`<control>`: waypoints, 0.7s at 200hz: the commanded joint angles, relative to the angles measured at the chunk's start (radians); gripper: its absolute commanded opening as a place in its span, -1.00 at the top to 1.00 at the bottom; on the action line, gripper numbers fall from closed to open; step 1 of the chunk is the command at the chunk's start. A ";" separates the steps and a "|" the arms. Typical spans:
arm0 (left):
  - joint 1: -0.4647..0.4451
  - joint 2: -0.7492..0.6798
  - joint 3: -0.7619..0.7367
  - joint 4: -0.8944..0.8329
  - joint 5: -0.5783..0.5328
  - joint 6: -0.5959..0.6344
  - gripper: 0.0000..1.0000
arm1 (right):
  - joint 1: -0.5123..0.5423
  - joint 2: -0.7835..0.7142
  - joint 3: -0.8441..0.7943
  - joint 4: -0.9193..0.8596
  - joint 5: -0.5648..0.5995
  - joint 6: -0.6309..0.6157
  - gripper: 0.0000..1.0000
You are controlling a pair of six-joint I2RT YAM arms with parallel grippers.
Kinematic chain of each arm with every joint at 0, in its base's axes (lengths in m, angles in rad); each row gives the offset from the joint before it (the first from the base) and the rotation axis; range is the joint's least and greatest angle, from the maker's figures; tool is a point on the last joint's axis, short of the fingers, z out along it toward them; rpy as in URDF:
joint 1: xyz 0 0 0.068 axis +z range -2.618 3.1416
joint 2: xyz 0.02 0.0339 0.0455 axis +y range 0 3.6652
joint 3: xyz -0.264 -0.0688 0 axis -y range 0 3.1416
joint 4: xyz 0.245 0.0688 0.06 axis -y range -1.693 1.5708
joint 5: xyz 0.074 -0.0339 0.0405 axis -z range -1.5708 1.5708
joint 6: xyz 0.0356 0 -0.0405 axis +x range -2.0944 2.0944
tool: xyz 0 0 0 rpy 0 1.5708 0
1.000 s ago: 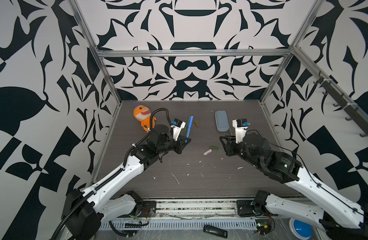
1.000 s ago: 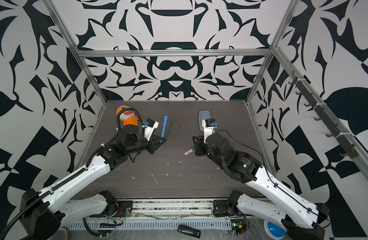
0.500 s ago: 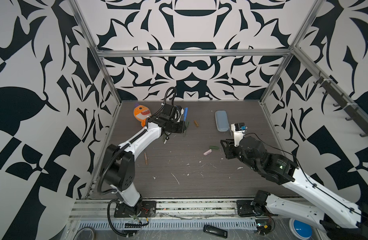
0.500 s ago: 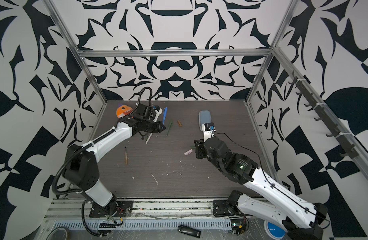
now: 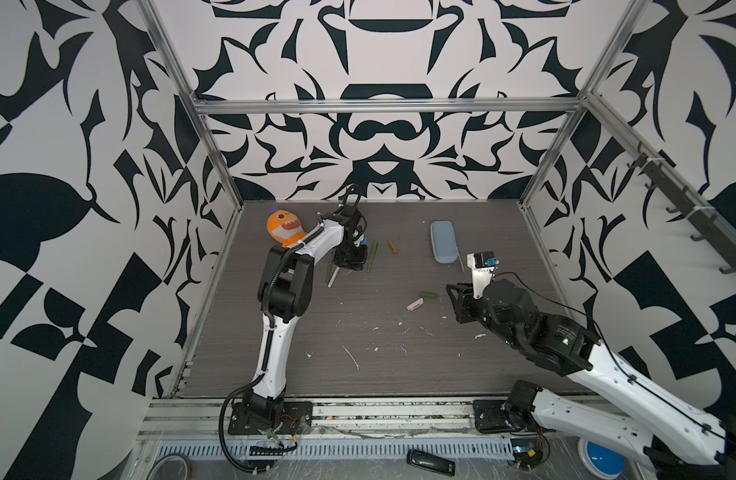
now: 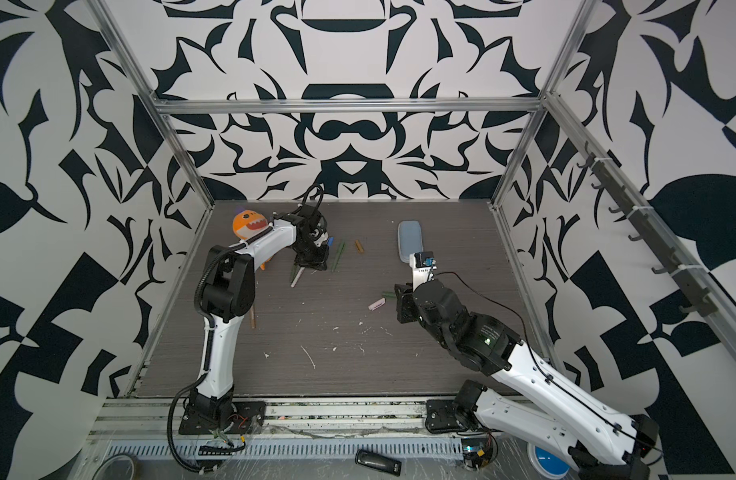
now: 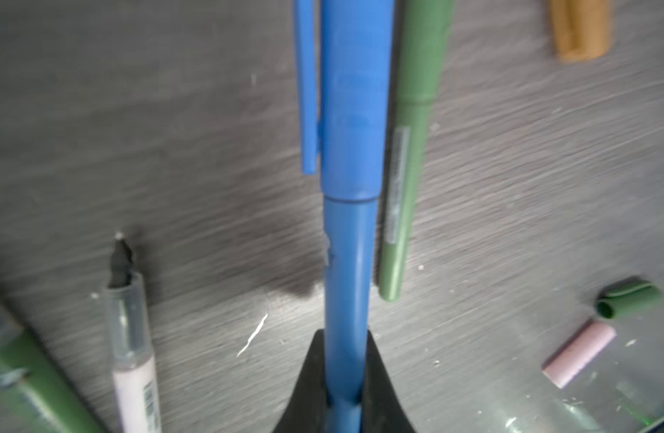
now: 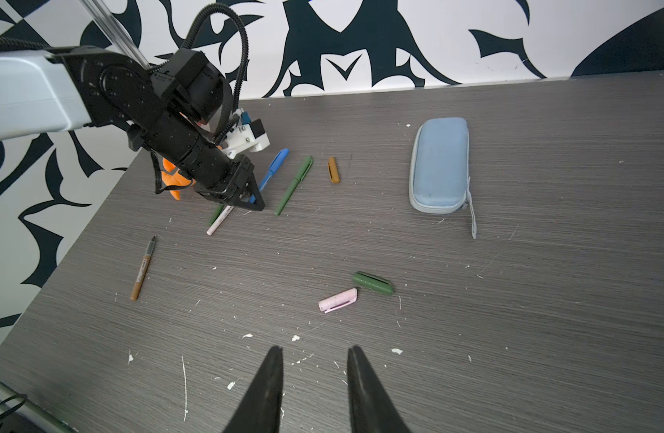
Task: Insert the pens into the pen caps
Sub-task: 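Lower the capped blue pen beside the green pen with the left gripper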
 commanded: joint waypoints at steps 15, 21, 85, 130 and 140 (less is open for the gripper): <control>-0.003 0.025 0.039 -0.085 -0.007 0.008 0.97 | -0.006 -0.007 -0.003 0.041 0.007 -0.010 0.35; -0.003 0.029 0.042 -0.084 -0.007 0.007 0.97 | -0.007 -0.006 -0.005 0.045 0.005 -0.010 0.35; -0.003 0.138 0.178 -0.135 -0.011 0.002 0.93 | -0.011 -0.002 -0.014 0.057 -0.012 -0.003 0.35; -0.003 0.157 0.208 -0.130 0.003 -0.011 0.87 | -0.014 -0.011 -0.026 0.057 -0.011 0.006 0.35; -0.004 0.156 0.207 -0.131 0.004 -0.009 0.84 | -0.014 -0.007 -0.024 0.057 -0.015 0.005 0.35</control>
